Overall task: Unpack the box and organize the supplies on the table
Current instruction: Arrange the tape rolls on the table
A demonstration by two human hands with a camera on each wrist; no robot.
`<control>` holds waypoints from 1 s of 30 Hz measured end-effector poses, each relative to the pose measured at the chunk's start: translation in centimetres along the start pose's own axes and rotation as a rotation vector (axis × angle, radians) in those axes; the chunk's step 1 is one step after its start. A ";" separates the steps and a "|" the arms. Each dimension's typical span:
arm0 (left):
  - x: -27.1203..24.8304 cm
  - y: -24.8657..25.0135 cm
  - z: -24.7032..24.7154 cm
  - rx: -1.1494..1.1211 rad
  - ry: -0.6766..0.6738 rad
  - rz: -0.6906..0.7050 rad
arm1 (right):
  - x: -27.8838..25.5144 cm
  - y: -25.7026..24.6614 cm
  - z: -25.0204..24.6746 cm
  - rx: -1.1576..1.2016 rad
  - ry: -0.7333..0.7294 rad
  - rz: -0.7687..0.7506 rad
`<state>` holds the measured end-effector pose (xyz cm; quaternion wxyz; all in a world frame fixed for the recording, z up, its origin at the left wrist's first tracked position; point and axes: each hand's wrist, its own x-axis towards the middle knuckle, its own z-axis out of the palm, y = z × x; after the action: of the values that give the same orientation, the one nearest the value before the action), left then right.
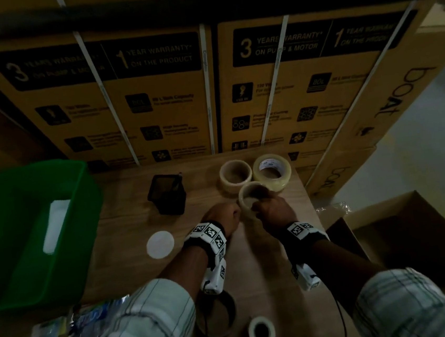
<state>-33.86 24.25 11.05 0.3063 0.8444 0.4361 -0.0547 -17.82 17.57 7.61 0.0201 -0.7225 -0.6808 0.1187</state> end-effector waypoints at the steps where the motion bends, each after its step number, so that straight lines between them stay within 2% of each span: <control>1: 0.1 0.0 0.2 0.003 0.000 0.004 | 0.0 0.0 0.0 0.004 0.005 -0.001; 6: -0.6 0.4 0.4 0.022 0.005 0.016 | 0.0 -0.2 -0.1 -0.001 -0.038 0.015; 12: -3.3 1.1 -0.5 -0.002 0.072 -0.015 | -2.4 -0.8 -1.5 -0.018 0.089 -0.134; 16: -6.7 2.2 -0.3 -0.009 0.110 -0.056 | -6.0 -1.7 -2.5 -0.013 0.172 -0.248; 20: -10.8 3.6 0.9 -0.028 0.160 -0.078 | -10.4 -3.1 -3.3 0.004 0.229 -0.302; 30: -21.4 4.8 5.0 0.008 0.193 -0.188 | -19.5 -5.8 -1.4 0.024 0.226 -0.458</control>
<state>-42.41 4.36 16.95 0.2533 0.8024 0.5404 -0.0032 -24.12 -1.12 12.90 0.1309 -0.5579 -0.8187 0.0377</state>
